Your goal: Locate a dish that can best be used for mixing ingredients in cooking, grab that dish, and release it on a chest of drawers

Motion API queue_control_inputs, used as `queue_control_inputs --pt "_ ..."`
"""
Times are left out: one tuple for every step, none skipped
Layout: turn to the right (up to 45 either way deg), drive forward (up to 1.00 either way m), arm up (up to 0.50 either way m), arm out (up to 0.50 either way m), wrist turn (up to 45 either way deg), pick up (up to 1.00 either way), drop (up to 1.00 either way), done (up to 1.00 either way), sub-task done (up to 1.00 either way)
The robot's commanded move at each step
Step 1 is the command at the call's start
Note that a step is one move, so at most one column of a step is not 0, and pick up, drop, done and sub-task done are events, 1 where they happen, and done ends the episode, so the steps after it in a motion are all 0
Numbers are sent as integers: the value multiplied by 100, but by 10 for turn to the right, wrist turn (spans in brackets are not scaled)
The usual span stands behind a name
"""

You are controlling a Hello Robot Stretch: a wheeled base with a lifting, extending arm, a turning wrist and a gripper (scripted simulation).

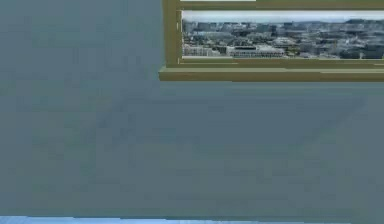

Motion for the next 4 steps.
queue_control_inputs --pt "420 0 0 0 0 0 0 0 0" --pt "0 40 0 0 0 0 0 0 0" --pt "420 0 0 0 0 0 0 0 0" --pt "0 100 0 0 0 0 0 0 0"
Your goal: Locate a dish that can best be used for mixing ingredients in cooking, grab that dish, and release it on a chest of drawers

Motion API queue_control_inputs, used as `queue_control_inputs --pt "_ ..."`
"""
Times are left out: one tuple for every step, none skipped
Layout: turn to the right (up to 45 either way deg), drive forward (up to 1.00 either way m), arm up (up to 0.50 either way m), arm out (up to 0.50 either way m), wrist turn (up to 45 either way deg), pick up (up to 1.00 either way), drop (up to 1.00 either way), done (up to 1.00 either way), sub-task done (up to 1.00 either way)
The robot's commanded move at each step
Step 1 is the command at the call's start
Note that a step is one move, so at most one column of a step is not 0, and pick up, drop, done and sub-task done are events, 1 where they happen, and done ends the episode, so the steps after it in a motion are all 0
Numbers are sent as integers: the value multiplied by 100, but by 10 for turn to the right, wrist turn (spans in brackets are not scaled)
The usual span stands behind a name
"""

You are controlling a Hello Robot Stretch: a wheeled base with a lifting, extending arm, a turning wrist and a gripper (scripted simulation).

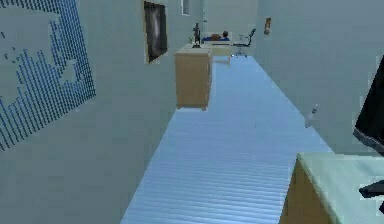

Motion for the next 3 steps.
queue_control_inputs --pt "0 100 0 0 0 0 0 0 0" --pt "60 0 0 0 0 0 0 0 0" --pt "0 45 0 0 0 0 0 0 0"
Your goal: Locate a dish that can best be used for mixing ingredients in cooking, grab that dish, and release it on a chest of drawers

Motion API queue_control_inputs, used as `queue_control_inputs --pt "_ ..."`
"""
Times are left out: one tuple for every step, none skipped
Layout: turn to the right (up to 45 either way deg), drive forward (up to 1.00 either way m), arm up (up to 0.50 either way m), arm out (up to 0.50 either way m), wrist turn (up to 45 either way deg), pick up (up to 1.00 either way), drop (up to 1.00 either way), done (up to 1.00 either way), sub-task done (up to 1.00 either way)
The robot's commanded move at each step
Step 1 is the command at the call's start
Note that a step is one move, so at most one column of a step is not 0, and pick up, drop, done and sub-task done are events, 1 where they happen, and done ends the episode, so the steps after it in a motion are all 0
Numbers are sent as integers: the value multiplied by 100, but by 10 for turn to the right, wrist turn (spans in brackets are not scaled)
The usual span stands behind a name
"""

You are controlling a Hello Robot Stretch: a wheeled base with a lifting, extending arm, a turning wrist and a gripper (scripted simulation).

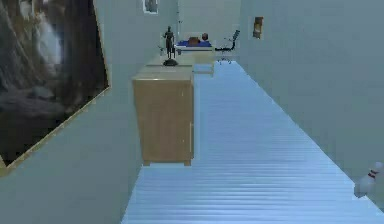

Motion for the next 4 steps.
queue_control_inputs --pt "180 0 0 0 0 0 0 0 0" --pt "0 100 0 0 0 0 0 0 0" --pt "0 65 0 0 0 0 0 0 0" --pt "-150 0 0 0 0 0 0 0 0"
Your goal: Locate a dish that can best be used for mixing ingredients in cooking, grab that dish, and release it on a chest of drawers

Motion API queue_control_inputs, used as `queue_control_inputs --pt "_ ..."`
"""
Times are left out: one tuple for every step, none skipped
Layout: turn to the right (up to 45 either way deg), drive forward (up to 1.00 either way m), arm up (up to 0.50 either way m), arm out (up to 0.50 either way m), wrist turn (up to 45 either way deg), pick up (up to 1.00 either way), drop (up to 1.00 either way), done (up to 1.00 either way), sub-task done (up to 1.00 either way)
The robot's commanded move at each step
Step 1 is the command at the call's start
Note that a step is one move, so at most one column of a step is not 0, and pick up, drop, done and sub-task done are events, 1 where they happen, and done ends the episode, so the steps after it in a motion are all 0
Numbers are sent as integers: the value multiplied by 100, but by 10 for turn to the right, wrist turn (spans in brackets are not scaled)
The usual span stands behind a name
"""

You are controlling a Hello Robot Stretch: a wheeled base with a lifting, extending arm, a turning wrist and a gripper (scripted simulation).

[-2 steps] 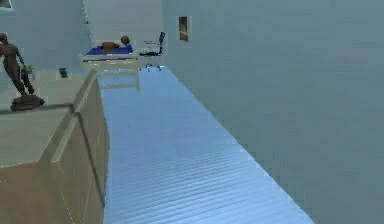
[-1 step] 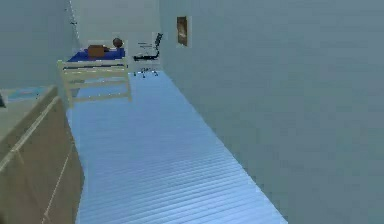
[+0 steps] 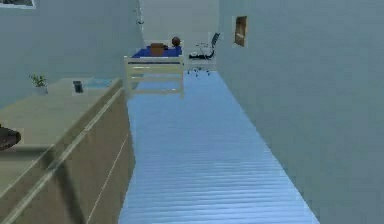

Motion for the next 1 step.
queue_control_inputs --pt "0 100 0 0 0 0 0 0 0"
